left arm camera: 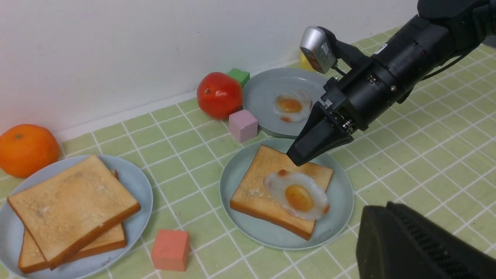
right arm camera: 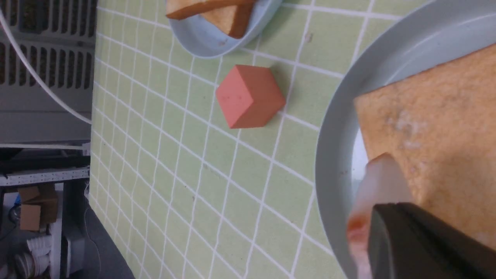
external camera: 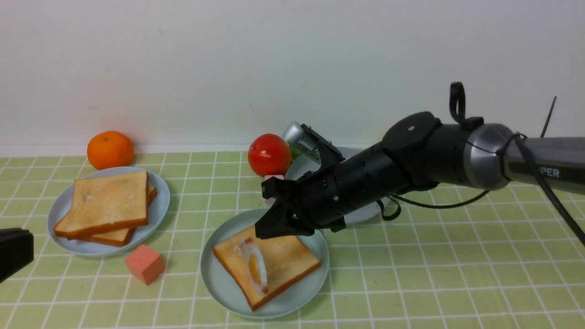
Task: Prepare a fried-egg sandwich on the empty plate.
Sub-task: Use the right arm to place the fried egg on the slice of bread in the middle
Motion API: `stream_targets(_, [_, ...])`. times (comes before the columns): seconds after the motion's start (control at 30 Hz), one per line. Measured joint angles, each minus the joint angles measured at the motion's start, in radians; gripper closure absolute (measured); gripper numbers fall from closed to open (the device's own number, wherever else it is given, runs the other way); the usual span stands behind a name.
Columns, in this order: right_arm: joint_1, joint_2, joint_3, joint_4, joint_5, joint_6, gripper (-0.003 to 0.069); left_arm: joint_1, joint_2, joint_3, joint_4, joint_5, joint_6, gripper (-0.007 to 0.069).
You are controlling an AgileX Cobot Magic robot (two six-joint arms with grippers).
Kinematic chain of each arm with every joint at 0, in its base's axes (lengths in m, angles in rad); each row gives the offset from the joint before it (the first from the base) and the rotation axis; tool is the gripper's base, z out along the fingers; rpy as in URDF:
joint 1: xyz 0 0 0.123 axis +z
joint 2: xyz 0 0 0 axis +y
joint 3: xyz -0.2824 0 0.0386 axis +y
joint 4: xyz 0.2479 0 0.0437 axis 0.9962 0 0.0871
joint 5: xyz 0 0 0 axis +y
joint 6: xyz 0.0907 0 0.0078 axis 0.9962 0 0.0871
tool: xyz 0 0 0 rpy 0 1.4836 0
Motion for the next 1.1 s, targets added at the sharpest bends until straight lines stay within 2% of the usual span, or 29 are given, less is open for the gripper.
stream_targets(0.2, [-0.045,0.007,0.0,-0.137,0.0,0.115,0.057,0.0,0.0,0.0,0.0,0.003,0.0,0.062])
stream_targets(0.27, [-0.056,0.007,0.0,-0.16,0.0,0.122,0.0542,0.0,0.0,0.0,0.0,0.003,0.0,0.062])
stream_targets(0.33, [-0.092,0.004,0.0,-0.202,0.005,0.132,0.0474,0.0,0.0,0.0,0.0,0.004,0.0,0.0617])
stream_targets(0.4, [-0.115,-0.008,0.0,-0.225,0.006,0.132,0.0435,0.0,0.0,0.0,0.0,0.005,0.0,0.0617])
stream_targets(0.5, [-0.158,-0.062,0.0,-0.265,0.012,0.135,0.041,0.0,0.0,0.0,0.0,0.006,0.0,0.0615])
stream_targets(0.57, [-0.176,-0.12,0.0,-0.309,0.033,0.136,0.0426,0.0,0.002,0.0,0.0,0.007,-0.005,0.0613])
stream_targets(0.67, [-0.179,-0.238,0.0,-0.427,0.103,0.163,0.0505,0.0,0.037,0.0,0.001,0.025,-0.046,0.0612])
stream_targets(0.7, [-0.179,-0.238,0.0,-0.437,0.103,0.163,0.051,0.0,0.037,0.0,0.001,0.025,-0.046,0.0612])
stream_targets(0.77, [-0.153,-0.368,0.0,-0.583,0.179,0.231,0.0584,0.0,0.129,0.0,0.01,0.051,-0.097,0.061])
stream_targets(0.87, [-0.112,-0.493,0.008,-0.742,0.226,0.317,0.0636,0.0,0.248,0.0,0.023,0.059,-0.119,0.061])
stream_targets(1.0, [-0.029,-0.675,0.068,-0.931,0.259,0.426,0.0652,0.019,0.445,-0.022,0.029,0.061,-0.128,0.0638])
stream_targets(1.1, [0.032,-0.796,0.141,-0.999,0.265,0.47,0.0652,0.085,0.579,-0.07,0.019,0.052,-0.108,0.0638])
